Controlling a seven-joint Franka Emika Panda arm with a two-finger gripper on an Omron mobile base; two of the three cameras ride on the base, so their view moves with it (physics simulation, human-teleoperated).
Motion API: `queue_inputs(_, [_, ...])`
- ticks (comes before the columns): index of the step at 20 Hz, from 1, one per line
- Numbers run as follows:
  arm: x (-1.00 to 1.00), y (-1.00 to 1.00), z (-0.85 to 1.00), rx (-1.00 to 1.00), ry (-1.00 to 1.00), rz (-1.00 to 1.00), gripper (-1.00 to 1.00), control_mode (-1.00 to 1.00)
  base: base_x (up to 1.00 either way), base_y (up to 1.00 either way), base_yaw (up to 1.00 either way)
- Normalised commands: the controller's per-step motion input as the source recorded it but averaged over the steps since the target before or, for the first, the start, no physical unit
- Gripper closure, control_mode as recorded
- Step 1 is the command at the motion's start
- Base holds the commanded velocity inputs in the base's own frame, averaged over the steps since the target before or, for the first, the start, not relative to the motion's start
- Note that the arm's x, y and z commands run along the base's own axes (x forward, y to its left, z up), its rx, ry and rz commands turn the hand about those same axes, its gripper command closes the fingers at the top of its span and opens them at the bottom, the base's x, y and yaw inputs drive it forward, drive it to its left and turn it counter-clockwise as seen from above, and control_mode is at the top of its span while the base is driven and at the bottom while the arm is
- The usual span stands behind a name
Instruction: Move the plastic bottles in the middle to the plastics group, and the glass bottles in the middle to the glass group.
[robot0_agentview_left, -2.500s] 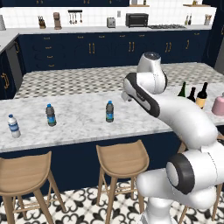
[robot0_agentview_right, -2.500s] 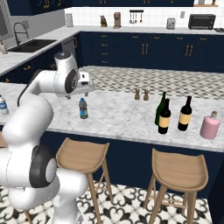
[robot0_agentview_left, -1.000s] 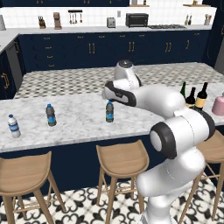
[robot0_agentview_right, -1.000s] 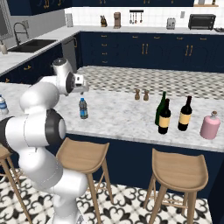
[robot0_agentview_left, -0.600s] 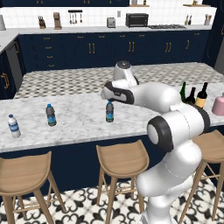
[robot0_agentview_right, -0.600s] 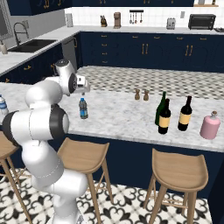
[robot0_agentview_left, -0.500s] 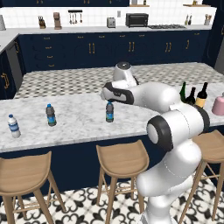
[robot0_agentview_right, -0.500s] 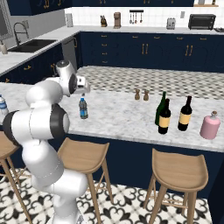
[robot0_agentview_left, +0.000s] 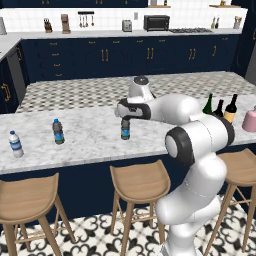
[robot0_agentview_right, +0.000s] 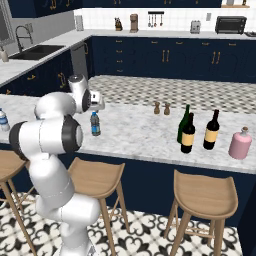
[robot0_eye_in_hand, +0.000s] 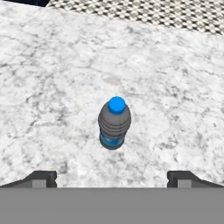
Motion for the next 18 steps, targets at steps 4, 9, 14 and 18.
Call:
queue_inputs(4, [0.19, 0.00, 0.00, 0.00, -0.01, 0.00, -1.00, -1.00, 0.00, 0.00, 0.00])
queue_inputs(9, [0.02, 0.00, 0.00, 0.01, -0.07, 0.00, -1.00, -1.00, 0.00, 0.00, 0.00])
queue_inputs(14, [0.01, 0.00, -0.25, 0.06, -0.13, 0.00, -1.00, -1.00, 0.00, 0.00, 0.00])
queue_inputs(18, [0.00, 0.00, -0.40, 0.04, -0.02, 0.00, -1.00, -1.00, 0.00, 0.00, 0.00])
